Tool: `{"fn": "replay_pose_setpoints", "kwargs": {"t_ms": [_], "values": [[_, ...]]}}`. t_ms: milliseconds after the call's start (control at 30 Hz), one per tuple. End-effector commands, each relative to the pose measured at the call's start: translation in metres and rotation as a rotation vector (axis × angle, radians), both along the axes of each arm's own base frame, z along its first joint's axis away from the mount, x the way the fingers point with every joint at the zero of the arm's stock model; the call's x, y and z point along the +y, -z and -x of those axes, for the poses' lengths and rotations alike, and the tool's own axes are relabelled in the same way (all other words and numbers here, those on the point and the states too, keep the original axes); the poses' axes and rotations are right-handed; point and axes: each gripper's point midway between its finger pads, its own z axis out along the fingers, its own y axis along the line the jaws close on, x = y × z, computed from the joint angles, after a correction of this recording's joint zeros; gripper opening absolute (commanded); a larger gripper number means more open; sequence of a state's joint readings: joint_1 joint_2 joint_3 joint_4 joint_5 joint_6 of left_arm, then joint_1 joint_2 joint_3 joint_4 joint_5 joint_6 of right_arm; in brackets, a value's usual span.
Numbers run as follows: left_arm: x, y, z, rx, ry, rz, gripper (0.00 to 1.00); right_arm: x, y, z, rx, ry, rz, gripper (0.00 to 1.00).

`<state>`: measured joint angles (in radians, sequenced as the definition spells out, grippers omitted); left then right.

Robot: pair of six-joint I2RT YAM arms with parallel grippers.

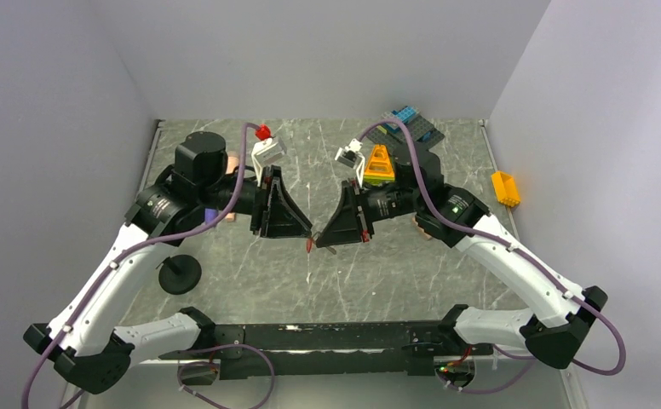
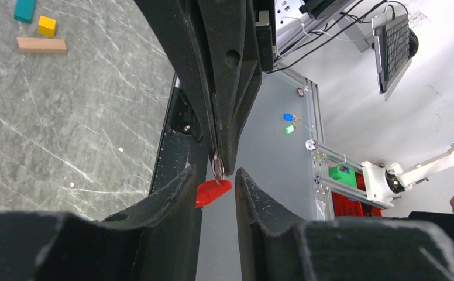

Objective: Remove the keys from the keyring

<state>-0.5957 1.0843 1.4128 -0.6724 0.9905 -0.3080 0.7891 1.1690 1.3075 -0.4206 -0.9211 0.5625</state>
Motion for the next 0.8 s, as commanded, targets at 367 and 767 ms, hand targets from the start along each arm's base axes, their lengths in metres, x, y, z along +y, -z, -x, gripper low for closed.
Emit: {"fn": "replay_pose_setpoints", "kwargs": {"t_ms": [367, 767], "values": [[-0.005, -0.003, 0.009, -0.024, 0.048, -0.027, 0.23, 0.000, -0.010, 0.001, -0.075, 0.007, -0.001, 0.00], [-0.012, -0.006, 0.004, -0.026, 0.026, -0.016, 0.24, 0.001, -0.011, 0.002, -0.087, 0.005, 0.011, 0.00]]}}
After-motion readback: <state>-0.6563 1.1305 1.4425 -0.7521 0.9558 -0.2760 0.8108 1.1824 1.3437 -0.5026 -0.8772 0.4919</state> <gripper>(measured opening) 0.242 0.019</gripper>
